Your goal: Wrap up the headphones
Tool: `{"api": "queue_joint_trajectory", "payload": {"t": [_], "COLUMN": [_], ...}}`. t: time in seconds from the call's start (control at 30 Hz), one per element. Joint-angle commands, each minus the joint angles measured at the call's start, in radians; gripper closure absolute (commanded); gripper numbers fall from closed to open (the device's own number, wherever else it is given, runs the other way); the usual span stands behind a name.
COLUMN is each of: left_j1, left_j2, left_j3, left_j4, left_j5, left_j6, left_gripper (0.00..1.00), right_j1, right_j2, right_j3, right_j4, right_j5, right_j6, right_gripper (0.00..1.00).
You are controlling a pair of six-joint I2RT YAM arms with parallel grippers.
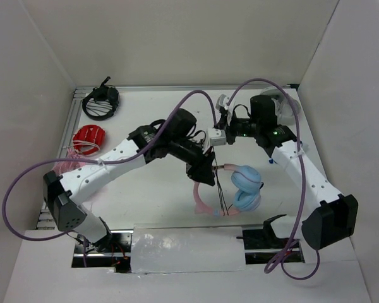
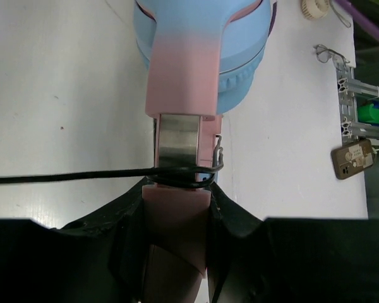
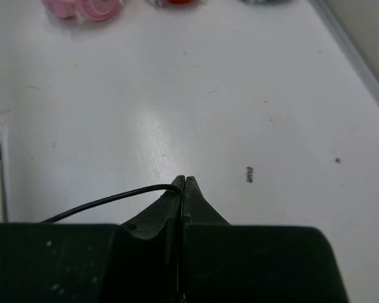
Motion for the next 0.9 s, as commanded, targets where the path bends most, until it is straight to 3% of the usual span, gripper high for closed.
{"api": "queue_joint_trajectory", "payload": {"t": [0.0, 0.13, 0.27, 0.4, 0.53, 0.6, 0.67, 0.87], "left_j1": [-0.011, -0.003, 0.024, 0.076, 0.173, 0.223, 0.285, 0.408], "left_j2": [-0.142, -0.183, -0.223, -0.280, -0.324, -0.350, -0.373, -0.403], "left_j3": [0.068, 0.082, 0.097, 0.080, 0.021, -0.010, -0.056, -0.145], "left_j4": [0.100, 0.126, 0.165, 0.198, 0.241, 0.277, 0.325, 0.470], "left_j5": [0.072, 0.043, -0.040, -0.188, -0.239, -0.261, -0.229, 0.040], "left_j6": [0.029, -0.009, -0.090, -0.159, -0.256, -0.299, -0.334, -0.433], "left_gripper": [1.00, 1.00, 1.00, 1.00, 1.00, 1.00, 1.00, 1.00], "right_j1": [-0.036, -0.056, -0.066, -0.061, -0.056, -0.055, -0.053, -0.049], "right_j2": [0.032, 0.070, 0.058, -0.031, -0.128, -0.189, -0.241, -0.266], "right_j3": [-0.049, -0.074, -0.132, -0.273, -0.370, -0.436, -0.486, -0.519], "right_j4": [-0.058, -0.145, -0.132, 0.102, 0.230, 0.285, 0.313, 0.385], "right_j5": [-0.184, -0.378, -0.427, -0.247, -0.043, -0.010, 0.004, -0.001], "right_j6": [0.010, -0.040, -0.021, 0.217, 0.438, 0.514, 0.565, 0.608], "right_gripper": [1.00, 1.00, 1.00, 1.00, 1.00, 1.00, 0.96, 0.94]}}
